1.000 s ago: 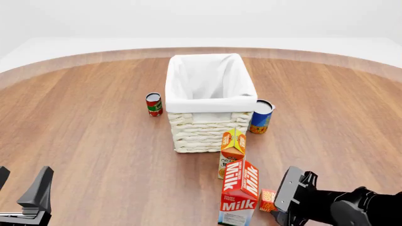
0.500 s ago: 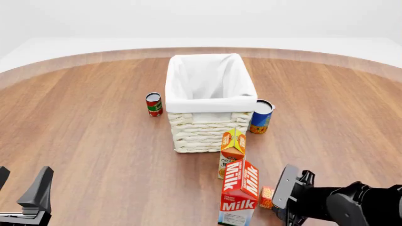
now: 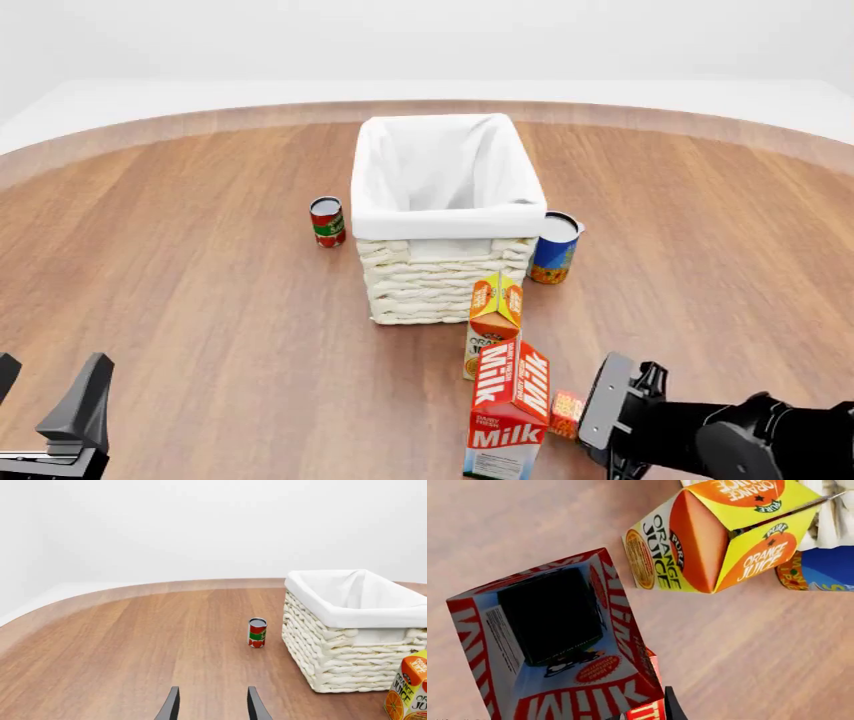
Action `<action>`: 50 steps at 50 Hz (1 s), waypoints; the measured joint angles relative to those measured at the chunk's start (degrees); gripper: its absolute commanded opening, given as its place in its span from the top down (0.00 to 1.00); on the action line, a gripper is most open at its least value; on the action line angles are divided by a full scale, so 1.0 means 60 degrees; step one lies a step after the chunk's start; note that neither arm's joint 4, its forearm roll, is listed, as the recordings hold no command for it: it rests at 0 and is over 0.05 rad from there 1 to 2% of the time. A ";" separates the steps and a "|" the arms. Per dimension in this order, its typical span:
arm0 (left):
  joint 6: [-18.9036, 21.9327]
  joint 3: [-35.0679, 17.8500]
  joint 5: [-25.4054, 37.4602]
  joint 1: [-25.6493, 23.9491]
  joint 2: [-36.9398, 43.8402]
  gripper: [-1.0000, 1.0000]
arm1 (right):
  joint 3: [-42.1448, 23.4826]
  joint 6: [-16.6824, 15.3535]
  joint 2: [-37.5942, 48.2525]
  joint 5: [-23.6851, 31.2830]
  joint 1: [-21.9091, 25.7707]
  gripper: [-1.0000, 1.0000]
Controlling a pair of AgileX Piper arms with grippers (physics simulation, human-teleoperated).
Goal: Pick up the butter and put it in the basket.
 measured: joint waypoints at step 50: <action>0.0000 0.0000 0.0000 0.0000 0.0000 0.00 | 0.0191 0.0574 -0.2123 0.1021 -0.0529 1.00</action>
